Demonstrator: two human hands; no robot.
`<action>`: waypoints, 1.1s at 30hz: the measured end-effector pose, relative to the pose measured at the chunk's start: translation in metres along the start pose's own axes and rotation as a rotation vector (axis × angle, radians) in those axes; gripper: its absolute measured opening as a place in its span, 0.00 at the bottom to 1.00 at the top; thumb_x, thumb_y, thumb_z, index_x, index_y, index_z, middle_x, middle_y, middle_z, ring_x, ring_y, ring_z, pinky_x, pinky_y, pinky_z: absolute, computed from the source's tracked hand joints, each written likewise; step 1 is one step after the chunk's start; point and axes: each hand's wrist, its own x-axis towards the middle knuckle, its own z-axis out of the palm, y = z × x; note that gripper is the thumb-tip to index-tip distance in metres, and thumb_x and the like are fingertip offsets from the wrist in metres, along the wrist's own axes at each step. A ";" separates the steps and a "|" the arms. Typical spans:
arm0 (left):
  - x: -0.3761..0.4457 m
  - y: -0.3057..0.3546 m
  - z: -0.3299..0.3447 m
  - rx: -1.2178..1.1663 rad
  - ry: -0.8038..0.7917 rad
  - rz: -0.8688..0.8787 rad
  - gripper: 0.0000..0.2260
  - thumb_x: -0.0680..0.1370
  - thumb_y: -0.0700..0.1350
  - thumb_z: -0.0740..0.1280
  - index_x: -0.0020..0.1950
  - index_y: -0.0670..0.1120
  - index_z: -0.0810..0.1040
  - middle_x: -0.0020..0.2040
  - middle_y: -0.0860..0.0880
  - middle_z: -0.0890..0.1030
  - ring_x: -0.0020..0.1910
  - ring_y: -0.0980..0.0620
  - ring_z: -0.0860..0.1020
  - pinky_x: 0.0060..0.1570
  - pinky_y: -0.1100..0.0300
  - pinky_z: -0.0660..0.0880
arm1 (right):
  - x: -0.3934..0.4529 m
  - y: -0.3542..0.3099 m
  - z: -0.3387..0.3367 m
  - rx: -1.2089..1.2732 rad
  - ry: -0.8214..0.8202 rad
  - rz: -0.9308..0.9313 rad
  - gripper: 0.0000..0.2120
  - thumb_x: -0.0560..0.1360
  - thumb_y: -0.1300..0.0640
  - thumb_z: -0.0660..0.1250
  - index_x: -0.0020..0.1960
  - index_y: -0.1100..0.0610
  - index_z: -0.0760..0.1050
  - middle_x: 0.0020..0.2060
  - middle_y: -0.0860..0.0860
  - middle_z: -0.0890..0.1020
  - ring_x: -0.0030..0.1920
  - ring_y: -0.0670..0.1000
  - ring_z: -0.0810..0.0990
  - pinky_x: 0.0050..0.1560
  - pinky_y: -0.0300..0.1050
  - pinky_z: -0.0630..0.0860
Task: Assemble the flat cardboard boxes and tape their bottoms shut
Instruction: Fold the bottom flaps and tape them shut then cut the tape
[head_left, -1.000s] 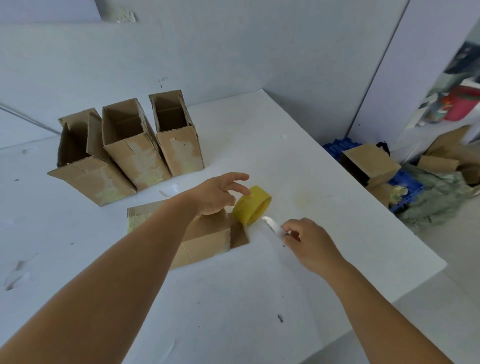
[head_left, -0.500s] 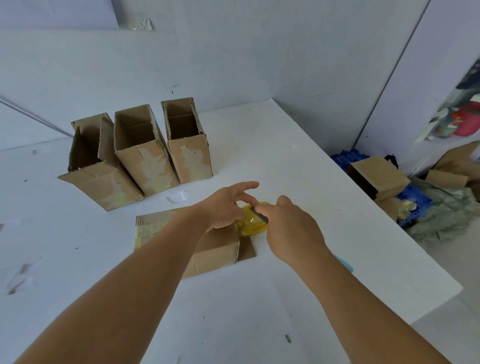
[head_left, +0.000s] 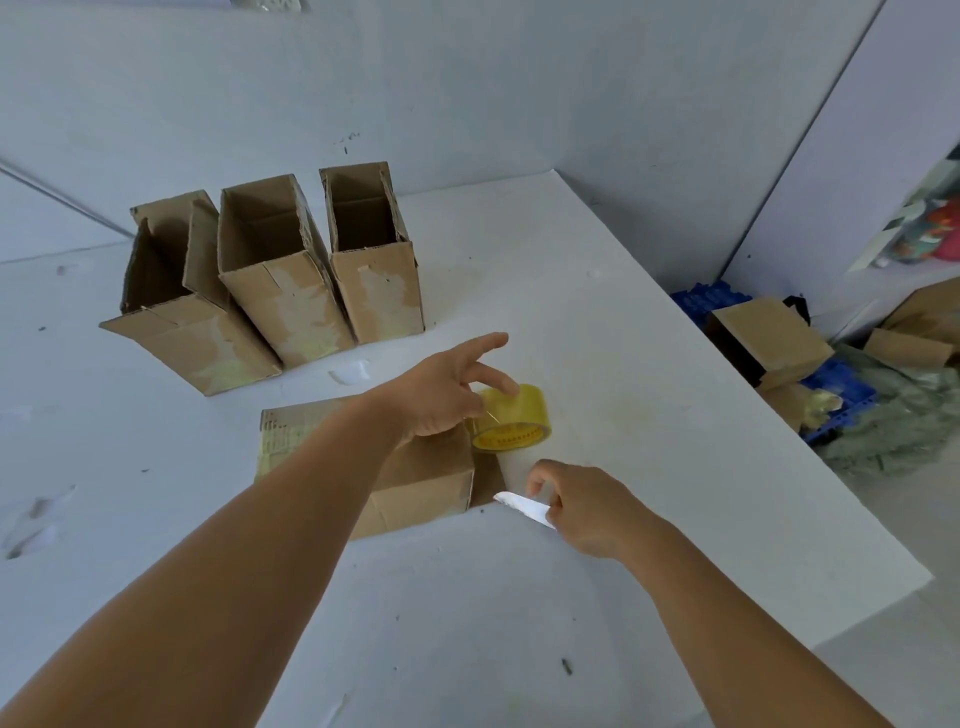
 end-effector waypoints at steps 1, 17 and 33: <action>0.000 0.000 0.000 -0.004 -0.003 -0.002 0.35 0.74 0.31 0.62 0.75 0.57 0.59 0.50 0.60 0.82 0.29 0.64 0.70 0.40 0.71 0.68 | 0.002 0.006 0.006 0.003 -0.003 0.023 0.13 0.75 0.59 0.59 0.58 0.50 0.68 0.49 0.50 0.77 0.49 0.55 0.76 0.45 0.45 0.70; 0.001 0.001 0.003 -0.055 -0.034 -0.041 0.35 0.74 0.31 0.63 0.74 0.59 0.60 0.52 0.59 0.81 0.38 0.58 0.72 0.55 0.60 0.68 | 0.031 -0.036 0.006 1.512 0.466 -0.022 0.17 0.69 0.64 0.70 0.53 0.49 0.72 0.52 0.53 0.80 0.53 0.53 0.80 0.46 0.42 0.77; -0.004 0.010 0.010 -0.041 -0.113 -0.033 0.36 0.74 0.29 0.60 0.76 0.58 0.57 0.61 0.61 0.79 0.37 0.67 0.73 0.56 0.62 0.66 | 0.032 -0.016 -0.018 1.109 0.844 0.049 0.05 0.73 0.60 0.67 0.46 0.50 0.76 0.40 0.47 0.81 0.43 0.48 0.80 0.50 0.49 0.78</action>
